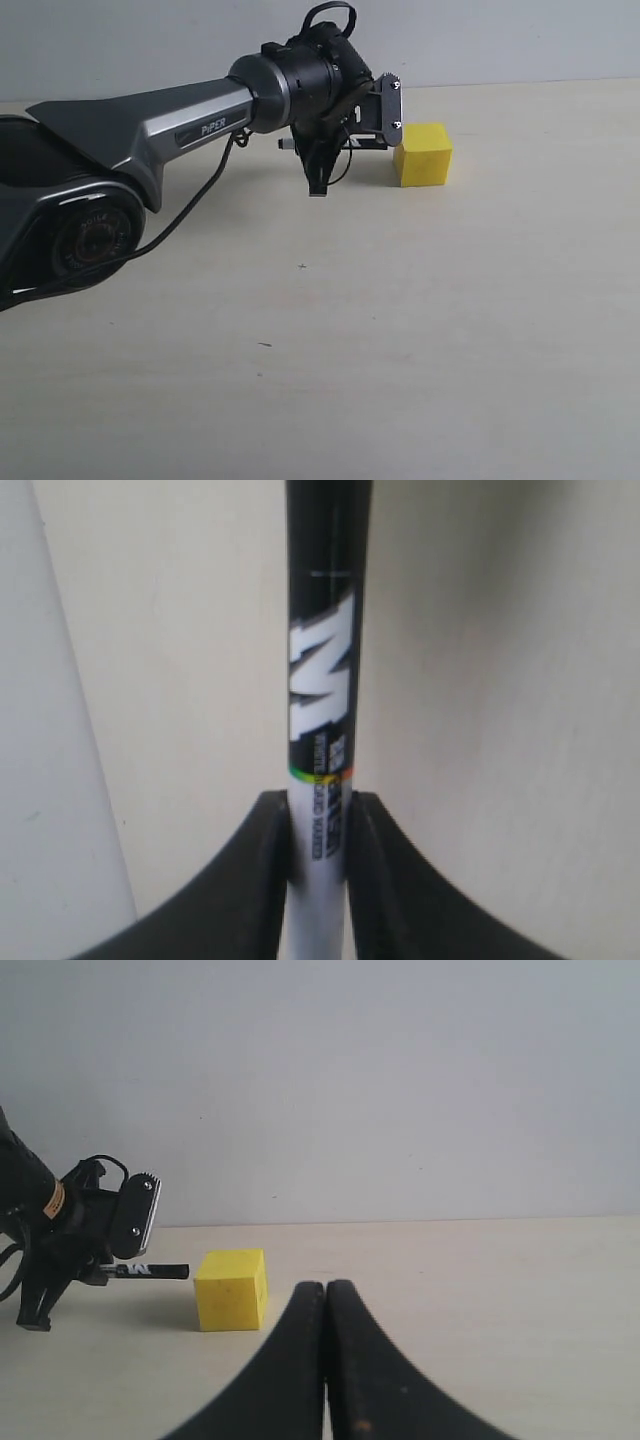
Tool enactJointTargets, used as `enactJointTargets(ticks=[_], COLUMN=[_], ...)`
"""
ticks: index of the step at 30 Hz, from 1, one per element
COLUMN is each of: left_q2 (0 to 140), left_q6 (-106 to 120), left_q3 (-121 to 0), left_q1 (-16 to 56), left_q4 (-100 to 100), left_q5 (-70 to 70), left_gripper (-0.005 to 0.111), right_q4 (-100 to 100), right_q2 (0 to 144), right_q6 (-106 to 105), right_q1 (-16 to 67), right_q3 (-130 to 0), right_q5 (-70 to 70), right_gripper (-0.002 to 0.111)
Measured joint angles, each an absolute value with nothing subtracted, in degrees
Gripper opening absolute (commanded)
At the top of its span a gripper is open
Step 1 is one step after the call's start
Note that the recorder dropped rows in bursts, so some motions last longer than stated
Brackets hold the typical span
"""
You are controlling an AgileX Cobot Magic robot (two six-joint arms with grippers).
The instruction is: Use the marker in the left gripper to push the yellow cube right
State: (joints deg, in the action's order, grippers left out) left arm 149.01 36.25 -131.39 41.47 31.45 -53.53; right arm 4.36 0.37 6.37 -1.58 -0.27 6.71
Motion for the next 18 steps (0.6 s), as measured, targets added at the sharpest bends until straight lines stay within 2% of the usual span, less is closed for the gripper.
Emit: enactJointTargets(ticks=[18], left_q2=[149.01], left_q6=[29.26], left_q3=[-131.39], left_q1=[44.11], left_q4=[37.57], left_q5=[-55.69], left_gripper=[0.0], right_q4=[4.36], right_q2=[0.37], right_q6=[6.37], right_q1=[-1.58], right_q3=[-0.27], right_q5=[6.71], right_gripper=[0.0])
